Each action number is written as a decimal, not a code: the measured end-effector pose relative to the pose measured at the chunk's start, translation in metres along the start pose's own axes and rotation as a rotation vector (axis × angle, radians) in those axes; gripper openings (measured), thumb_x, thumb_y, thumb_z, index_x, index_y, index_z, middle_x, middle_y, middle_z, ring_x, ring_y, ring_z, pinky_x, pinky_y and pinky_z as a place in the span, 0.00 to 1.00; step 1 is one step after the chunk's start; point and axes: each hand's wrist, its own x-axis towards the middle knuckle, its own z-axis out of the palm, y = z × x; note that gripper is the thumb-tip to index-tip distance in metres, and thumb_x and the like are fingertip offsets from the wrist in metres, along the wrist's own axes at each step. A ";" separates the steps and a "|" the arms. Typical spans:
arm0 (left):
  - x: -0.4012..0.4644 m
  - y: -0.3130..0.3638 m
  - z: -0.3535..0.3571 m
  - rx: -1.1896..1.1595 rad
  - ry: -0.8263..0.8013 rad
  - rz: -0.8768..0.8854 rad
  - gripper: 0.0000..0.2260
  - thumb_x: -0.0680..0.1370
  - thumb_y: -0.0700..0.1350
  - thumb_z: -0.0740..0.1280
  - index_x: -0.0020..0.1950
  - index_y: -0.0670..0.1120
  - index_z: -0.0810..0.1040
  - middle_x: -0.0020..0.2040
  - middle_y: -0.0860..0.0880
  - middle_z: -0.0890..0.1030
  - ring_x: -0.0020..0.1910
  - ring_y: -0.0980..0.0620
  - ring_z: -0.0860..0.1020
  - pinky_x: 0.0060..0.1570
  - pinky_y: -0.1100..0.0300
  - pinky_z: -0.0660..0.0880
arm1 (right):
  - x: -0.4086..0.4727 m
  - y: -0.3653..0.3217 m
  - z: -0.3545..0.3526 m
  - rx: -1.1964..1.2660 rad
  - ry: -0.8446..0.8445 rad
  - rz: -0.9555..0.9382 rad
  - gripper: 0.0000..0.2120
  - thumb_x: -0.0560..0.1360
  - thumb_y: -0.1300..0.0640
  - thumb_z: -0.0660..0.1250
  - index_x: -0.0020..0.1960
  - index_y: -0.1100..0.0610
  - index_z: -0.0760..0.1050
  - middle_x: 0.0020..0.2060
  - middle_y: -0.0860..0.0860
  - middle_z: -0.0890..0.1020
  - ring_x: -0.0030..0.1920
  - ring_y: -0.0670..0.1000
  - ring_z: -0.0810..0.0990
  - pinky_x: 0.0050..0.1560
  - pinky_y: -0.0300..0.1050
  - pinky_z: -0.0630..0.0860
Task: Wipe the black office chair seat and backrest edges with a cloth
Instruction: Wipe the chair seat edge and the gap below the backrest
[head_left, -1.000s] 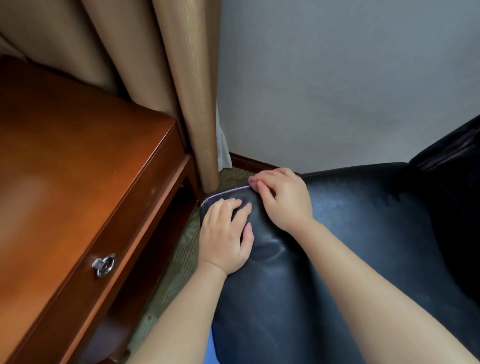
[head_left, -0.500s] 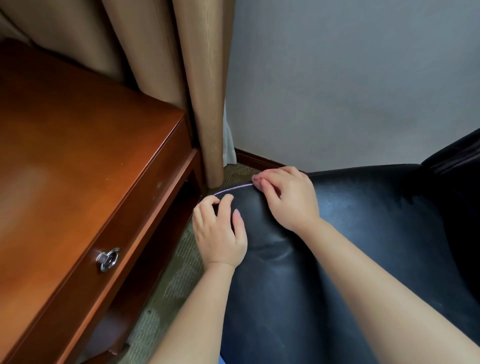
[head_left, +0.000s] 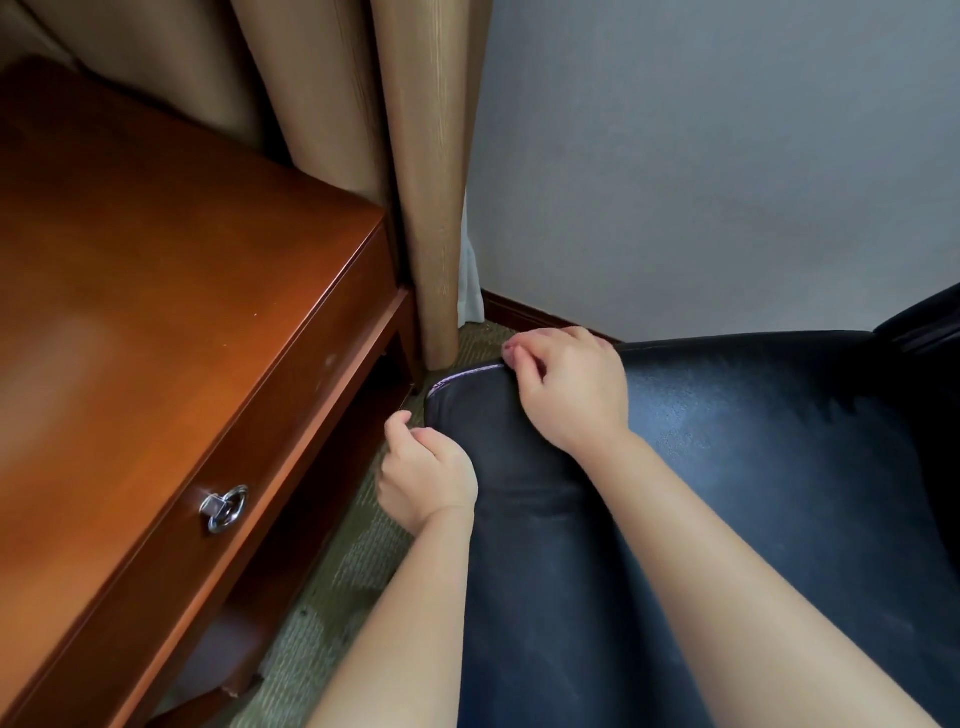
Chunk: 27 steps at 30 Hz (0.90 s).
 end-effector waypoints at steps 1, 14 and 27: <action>0.001 0.000 0.000 0.011 -0.007 -0.005 0.28 0.71 0.49 0.46 0.64 0.47 0.75 0.53 0.39 0.82 0.52 0.37 0.77 0.48 0.52 0.70 | -0.003 -0.003 0.003 -0.001 0.012 -0.046 0.15 0.75 0.51 0.57 0.47 0.50 0.83 0.46 0.44 0.84 0.49 0.52 0.78 0.51 0.48 0.71; 0.006 -0.003 0.008 0.037 0.015 0.198 0.31 0.70 0.51 0.43 0.56 0.43 0.81 0.56 0.46 0.81 0.57 0.44 0.75 0.71 0.48 0.56 | 0.004 -0.026 0.018 -0.053 -0.202 -0.275 0.11 0.76 0.52 0.61 0.49 0.47 0.82 0.50 0.41 0.82 0.54 0.50 0.76 0.56 0.46 0.64; 0.010 -0.007 0.015 -0.036 0.097 0.241 0.23 0.72 0.46 0.49 0.48 0.40 0.82 0.54 0.45 0.79 0.60 0.42 0.73 0.71 0.43 0.59 | 0.016 -0.031 0.020 -0.122 -0.334 -0.349 0.12 0.78 0.50 0.58 0.52 0.45 0.80 0.54 0.42 0.80 0.57 0.51 0.74 0.57 0.47 0.64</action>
